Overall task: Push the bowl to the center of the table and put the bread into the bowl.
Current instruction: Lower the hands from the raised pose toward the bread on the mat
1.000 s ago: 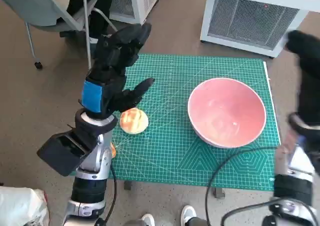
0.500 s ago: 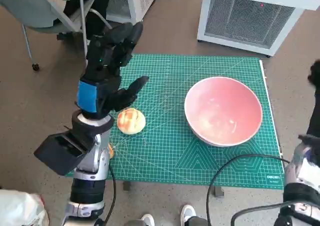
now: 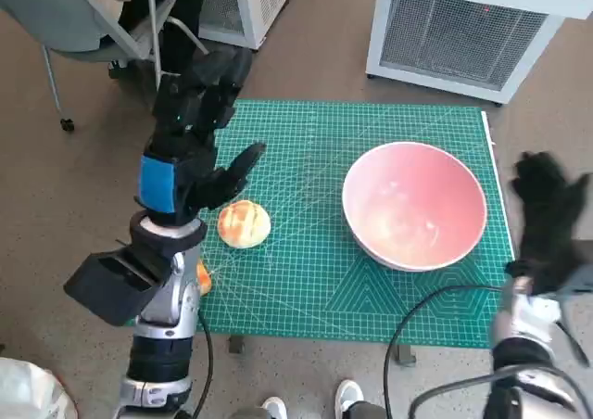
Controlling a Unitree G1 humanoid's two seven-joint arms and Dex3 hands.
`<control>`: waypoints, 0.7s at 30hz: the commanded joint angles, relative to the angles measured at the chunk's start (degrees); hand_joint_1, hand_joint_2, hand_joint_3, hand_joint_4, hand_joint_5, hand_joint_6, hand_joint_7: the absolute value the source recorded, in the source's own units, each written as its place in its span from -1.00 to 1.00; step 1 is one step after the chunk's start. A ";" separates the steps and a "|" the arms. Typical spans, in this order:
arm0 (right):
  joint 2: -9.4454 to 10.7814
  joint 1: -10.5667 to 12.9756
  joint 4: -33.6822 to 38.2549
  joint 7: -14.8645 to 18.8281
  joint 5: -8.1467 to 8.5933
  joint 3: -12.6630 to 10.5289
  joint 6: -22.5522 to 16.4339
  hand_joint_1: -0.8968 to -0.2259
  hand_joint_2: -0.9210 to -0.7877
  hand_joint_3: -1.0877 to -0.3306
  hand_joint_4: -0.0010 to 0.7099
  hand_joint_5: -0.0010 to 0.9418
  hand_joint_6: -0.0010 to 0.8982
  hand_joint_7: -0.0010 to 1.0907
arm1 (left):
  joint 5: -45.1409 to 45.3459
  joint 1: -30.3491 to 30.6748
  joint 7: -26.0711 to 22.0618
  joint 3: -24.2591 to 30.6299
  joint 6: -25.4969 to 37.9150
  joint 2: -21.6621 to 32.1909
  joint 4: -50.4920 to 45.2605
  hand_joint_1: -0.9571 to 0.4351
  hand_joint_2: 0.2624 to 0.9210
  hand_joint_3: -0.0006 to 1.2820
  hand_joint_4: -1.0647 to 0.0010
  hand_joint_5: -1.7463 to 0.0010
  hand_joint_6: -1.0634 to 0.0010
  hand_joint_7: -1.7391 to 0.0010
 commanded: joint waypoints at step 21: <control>10.17 -6.76 2.77 -1.78 -1.53 1.69 9.68 0.09 -1.00 -0.68 -0.51 -1.00 -0.64 -0.55 | -1.44 6.14 0.25 2.41 0.94 3.32 -6.09 -0.28 1.00 -0.54 0.36 0.99 0.56 0.48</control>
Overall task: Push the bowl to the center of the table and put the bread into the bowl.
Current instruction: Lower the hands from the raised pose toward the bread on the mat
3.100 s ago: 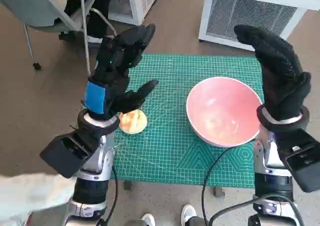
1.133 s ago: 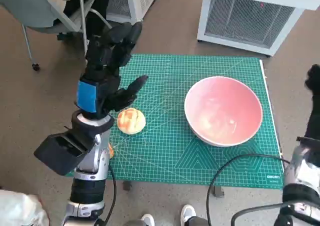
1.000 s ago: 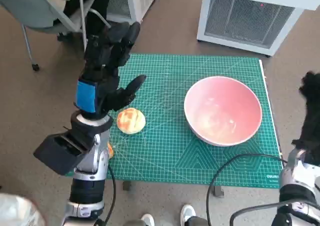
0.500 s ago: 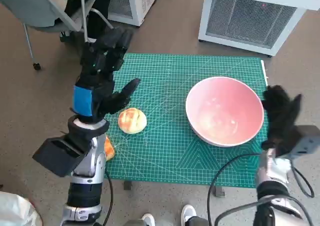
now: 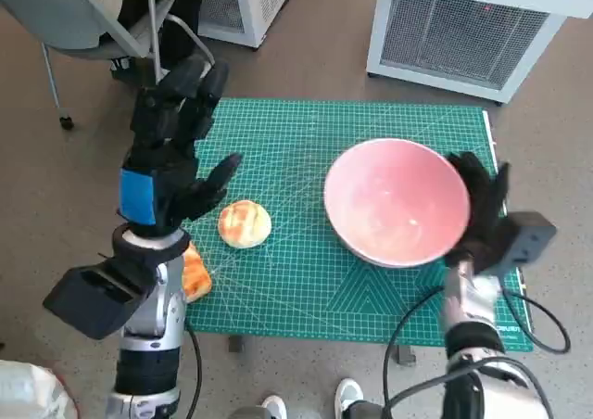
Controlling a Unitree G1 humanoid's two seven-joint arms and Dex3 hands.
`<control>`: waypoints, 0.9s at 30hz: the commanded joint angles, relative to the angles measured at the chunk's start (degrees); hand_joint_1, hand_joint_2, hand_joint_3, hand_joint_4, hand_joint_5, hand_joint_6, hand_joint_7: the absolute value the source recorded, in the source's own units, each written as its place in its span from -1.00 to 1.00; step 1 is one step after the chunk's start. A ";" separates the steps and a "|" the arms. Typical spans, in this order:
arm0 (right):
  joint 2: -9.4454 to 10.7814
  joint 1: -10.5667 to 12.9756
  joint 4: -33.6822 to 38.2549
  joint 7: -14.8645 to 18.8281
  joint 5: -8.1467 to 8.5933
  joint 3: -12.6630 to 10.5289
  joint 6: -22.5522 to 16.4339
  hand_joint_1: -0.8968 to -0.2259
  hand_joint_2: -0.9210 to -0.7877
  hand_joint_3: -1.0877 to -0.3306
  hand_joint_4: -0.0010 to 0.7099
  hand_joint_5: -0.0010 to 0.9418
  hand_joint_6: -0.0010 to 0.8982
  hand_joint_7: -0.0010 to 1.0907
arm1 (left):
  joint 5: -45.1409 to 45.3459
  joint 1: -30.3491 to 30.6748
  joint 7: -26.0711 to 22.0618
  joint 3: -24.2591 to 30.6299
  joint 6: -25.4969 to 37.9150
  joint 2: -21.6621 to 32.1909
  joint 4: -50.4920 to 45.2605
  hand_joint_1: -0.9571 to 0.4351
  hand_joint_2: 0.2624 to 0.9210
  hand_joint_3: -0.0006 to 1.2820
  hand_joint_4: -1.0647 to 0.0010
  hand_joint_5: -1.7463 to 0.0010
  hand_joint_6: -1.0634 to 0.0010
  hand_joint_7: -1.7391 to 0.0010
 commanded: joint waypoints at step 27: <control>-0.08 -9.06 -0.90 -1.68 -4.26 3.52 -0.66 0.06 -1.00 -0.66 -0.50 -0.99 -0.62 -0.51 | 7.04 11.84 -6.39 7.28 -1.32 19.08 -7.20 -0.34 1.00 -0.50 0.40 1.00 0.41 0.83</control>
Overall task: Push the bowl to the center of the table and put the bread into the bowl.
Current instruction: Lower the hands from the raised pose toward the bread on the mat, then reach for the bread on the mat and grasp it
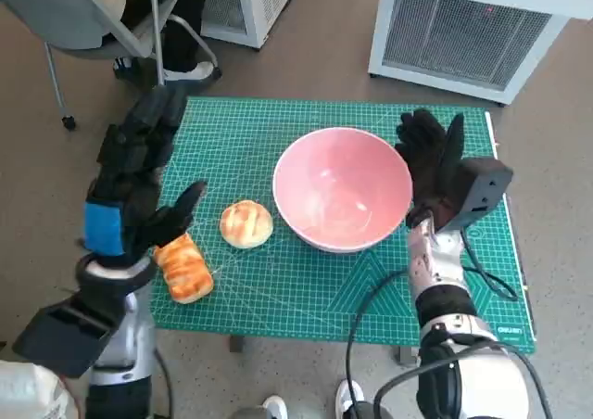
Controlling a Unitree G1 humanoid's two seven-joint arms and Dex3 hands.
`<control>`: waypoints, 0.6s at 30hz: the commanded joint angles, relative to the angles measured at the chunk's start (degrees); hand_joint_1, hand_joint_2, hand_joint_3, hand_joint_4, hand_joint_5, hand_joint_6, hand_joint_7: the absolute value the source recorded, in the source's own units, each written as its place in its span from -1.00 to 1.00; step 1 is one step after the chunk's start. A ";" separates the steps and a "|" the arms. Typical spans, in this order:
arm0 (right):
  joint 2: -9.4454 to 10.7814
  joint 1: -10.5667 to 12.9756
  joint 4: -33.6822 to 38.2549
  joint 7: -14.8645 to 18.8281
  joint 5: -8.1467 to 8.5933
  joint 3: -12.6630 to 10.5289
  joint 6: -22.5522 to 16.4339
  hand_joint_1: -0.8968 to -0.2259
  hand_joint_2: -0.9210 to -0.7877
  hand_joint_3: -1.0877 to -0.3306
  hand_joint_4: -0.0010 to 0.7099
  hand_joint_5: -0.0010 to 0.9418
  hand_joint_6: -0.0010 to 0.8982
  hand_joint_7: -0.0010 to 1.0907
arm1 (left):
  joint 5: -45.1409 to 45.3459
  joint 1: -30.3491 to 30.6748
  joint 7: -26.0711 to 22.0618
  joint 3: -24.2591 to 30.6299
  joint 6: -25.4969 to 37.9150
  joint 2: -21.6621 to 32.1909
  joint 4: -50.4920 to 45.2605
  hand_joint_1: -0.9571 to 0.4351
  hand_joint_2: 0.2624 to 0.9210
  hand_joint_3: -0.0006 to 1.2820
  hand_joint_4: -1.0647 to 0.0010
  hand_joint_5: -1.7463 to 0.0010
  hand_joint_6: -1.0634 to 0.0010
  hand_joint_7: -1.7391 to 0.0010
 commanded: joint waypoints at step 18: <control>-5.67 8.90 -33.50 34.27 13.82 6.38 -21.81 -0.13 -1.00 -0.32 -0.23 -0.94 -0.54 -0.44 | 5.64 -1.89 -34.33 -2.09 -3.62 40.68 9.96 -0.14 0.66 -0.99 0.35 0.99 0.19 0.91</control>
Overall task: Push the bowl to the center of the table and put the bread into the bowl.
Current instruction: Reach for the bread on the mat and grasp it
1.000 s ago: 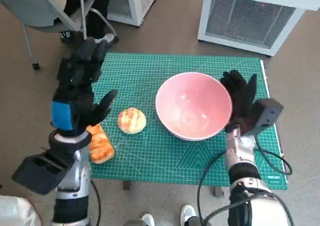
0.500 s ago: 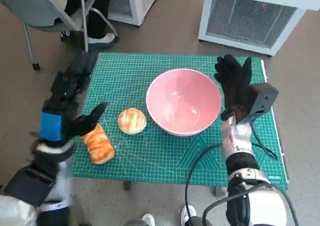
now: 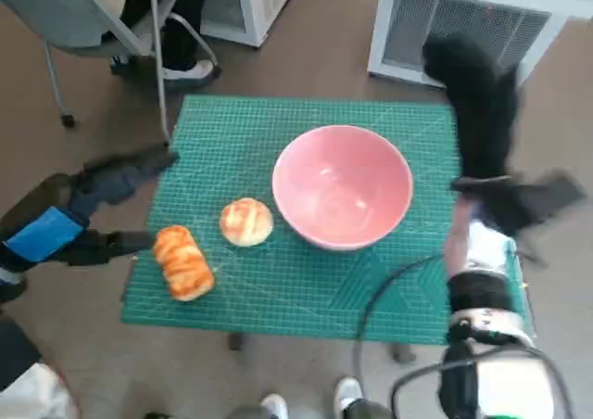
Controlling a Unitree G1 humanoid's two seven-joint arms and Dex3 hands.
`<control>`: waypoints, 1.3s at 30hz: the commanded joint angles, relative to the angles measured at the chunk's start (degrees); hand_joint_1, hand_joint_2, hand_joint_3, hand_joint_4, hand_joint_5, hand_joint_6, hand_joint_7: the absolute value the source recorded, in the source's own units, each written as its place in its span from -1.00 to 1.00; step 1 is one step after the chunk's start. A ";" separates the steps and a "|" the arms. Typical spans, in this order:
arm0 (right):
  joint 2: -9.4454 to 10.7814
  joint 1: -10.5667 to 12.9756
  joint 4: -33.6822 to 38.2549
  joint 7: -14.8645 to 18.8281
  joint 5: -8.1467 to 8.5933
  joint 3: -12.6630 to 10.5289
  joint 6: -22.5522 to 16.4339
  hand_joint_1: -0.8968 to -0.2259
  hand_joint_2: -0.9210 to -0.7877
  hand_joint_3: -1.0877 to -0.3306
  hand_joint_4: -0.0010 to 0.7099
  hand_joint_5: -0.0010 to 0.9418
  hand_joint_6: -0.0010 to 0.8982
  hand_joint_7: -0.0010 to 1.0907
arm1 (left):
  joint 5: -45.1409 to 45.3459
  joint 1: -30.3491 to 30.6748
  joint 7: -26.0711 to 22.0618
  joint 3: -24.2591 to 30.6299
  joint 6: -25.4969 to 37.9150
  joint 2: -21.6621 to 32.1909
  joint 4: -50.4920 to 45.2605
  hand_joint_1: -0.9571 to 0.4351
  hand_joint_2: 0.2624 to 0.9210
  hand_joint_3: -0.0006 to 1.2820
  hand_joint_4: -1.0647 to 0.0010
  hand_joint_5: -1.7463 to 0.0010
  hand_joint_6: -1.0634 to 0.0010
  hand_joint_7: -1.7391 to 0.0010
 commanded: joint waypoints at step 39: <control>-0.82 13.43 -23.91 1.37 3.58 5.51 4.44 -0.15 -1.00 -0.31 -0.23 -0.99 -0.71 -0.22 | 23.05 -11.45 1.99 -24.88 -12.88 -5.17 25.07 0.18 0.61 -0.97 0.26 0.98 0.03 0.98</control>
